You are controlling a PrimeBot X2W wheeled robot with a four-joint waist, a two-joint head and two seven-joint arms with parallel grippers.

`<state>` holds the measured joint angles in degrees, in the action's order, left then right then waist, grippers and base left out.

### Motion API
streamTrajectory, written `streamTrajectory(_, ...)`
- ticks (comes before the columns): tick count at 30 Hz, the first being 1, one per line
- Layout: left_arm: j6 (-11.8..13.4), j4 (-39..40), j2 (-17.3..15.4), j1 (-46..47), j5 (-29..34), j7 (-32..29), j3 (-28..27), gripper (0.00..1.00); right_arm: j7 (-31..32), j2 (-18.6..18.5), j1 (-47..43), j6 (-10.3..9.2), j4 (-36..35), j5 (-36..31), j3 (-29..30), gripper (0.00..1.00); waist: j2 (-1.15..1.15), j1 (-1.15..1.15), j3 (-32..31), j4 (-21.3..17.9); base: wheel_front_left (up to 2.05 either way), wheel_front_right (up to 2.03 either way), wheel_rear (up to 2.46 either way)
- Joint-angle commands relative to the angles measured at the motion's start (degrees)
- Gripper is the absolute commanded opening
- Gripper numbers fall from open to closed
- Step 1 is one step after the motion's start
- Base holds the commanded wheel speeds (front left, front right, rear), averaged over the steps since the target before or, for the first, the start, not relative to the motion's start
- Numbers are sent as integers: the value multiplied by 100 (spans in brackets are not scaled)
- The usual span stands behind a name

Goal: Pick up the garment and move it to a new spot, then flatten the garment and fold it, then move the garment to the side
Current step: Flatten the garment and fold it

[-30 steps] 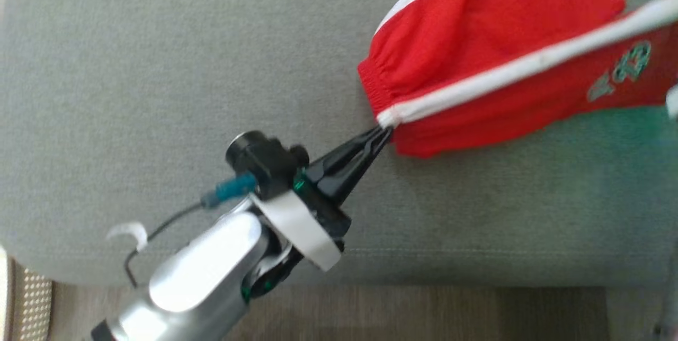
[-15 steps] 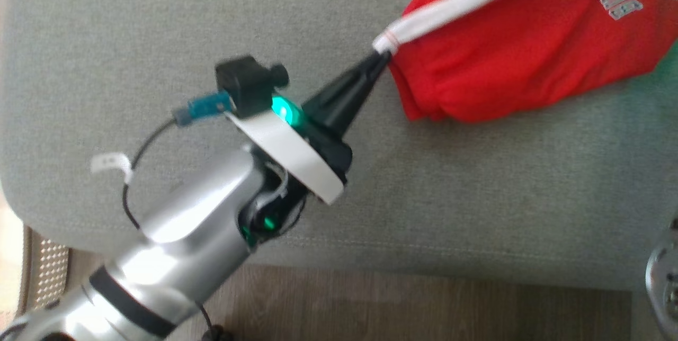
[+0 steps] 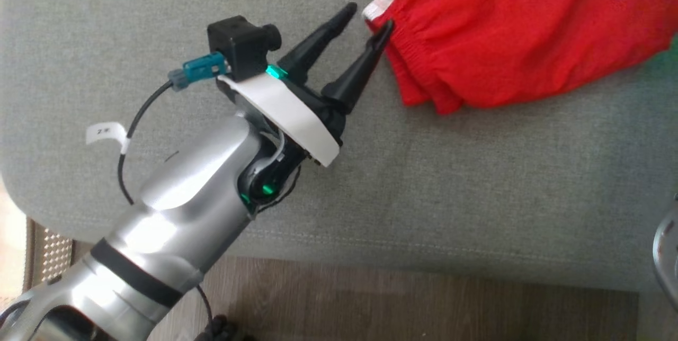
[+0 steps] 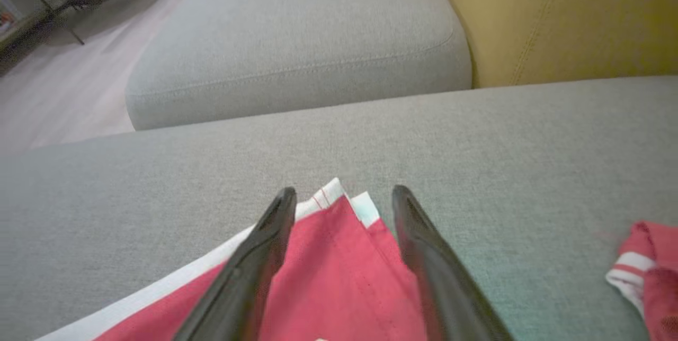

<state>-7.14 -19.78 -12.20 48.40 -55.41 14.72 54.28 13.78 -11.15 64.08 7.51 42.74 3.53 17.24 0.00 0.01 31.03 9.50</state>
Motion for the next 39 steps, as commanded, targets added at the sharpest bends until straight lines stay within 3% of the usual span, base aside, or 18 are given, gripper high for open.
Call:
streamTrajectory(1,-35,105,-81,87,137,28,-302,100,-125,25,101,-2,-207,120,-128,100,0,-1,-74,-18,0,0,0)
streamTrajectory(6,13,-18,-1,-539,1128,28,-1257,100,-436,-114,-590,-2,-466,710,-513,100,0,-1,-370,-133,0,0,0)
streamTrajectory(11,604,554,347,-1630,2507,28,-2380,100,-606,-364,-1604,-2,-1032,1224,-926,100,0,-1,-679,-249,0,0,0)
streamTrajectory(16,1039,1257,624,-2707,3482,28,-2950,100,-766,-452,-2297,-2,-1186,1411,-1062,100,0,-1,-879,-296,0,0,0)
streamTrajectory(22,1260,1946,793,-3414,4581,28,-2762,100,-887,-746,-2057,-2,-723,990,-834,100,0,-1,-882,28,0,0,0)
streamTrajectory(32,1257,2219,903,-3638,4796,28,-2568,100,-364,-1259,-1118,-2,344,365,-690,100,0,-1,-638,509,0,0,0)
streamTrajectory(39,1263,2332,921,-3620,4920,28,-2580,100,92,-1286,-809,-2,1014,289,-635,100,0,-1,-502,654,0,0,0)
